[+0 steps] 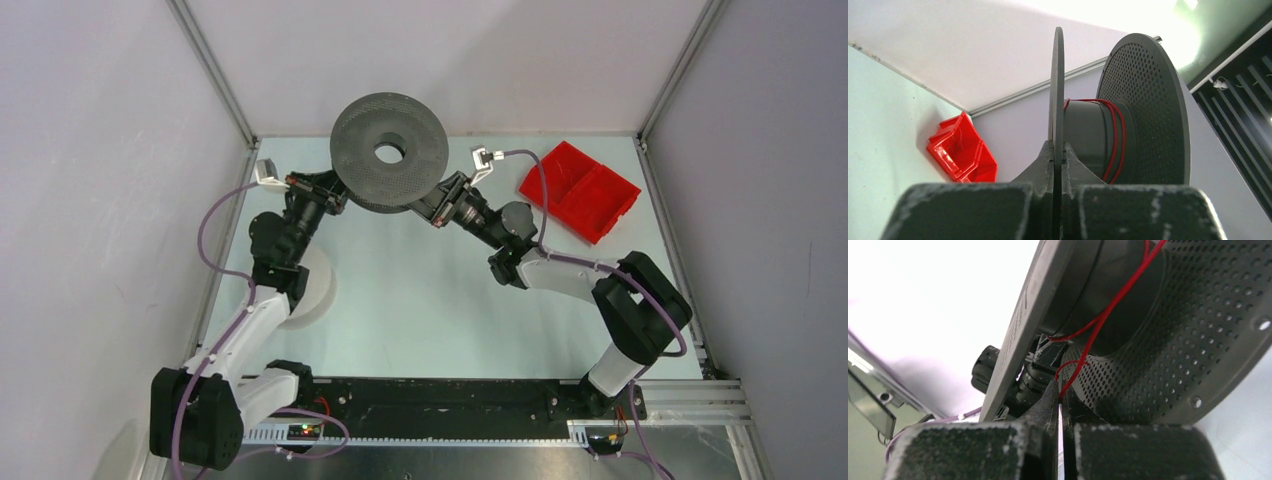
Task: Wrap the cables
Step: Wrap the cable around the cable reel.
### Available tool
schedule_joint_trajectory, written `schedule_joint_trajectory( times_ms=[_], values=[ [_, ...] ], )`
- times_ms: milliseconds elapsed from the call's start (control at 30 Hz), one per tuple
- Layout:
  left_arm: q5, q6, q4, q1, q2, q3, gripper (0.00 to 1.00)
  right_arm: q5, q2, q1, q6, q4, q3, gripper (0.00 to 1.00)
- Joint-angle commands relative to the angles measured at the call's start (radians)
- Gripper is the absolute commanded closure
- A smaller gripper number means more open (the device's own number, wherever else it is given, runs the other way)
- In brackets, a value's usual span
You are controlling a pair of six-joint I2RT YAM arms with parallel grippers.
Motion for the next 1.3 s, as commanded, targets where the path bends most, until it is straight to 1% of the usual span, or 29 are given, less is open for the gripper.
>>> schedule_joint_trajectory(
  times_ms=[0, 100, 300, 400, 500, 667, 800, 967, 1133, 1267],
  values=[
    [0.008, -0.019, 0.116, -0.025, -0.035, 0.019, 1.0, 0.137, -0.042, 0.001, 0.011, -0.212, 0.013, 1.0],
    [0.011, -0.021, 0.116, -0.026, -0.033, 0.022, 1.0, 0.176, -0.047, 0.004, 0.044, -0.272, 0.014, 1.0],
    [0.008, -0.036, 0.116, -0.028, -0.031, 0.015, 1.0, 0.218, -0.042, 0.012, 0.068, -0.303, 0.014, 1.0],
    [0.006, -0.037, 0.116, -0.029, -0.031, 0.015, 1.0, 0.264, -0.043, 0.017, 0.07, -0.344, 0.014, 1.0],
    [0.006, -0.009, 0.116, -0.039, -0.028, 0.02, 1.0, 0.295, -0.05, 0.025, 0.066, -0.376, 0.014, 1.0],
    [-0.019, 0.081, 0.116, -0.064, -0.024, 0.021, 1.0, 0.334, -0.066, 0.037, 0.053, -0.417, 0.014, 1.0],
    [-0.033, 0.1, 0.116, -0.082, -0.013, 0.025, 1.0, 0.353, -0.067, 0.044, 0.049, -0.431, 0.013, 1.0],
    [-0.044, 0.129, 0.116, -0.094, -0.018, 0.033, 1.0, 0.363, -0.068, 0.046, 0.043, -0.446, 0.014, 1.0],
    [-0.042, 0.112, 0.116, -0.099, -0.013, 0.037, 1.0, 0.364, -0.064, 0.046, 0.038, -0.454, 0.013, 1.0],
    [-0.044, 0.115, 0.117, -0.1, -0.002, 0.043, 1.0, 0.294, -0.056, 0.051, -0.018, -0.396, 0.019, 1.0]
  ],
)
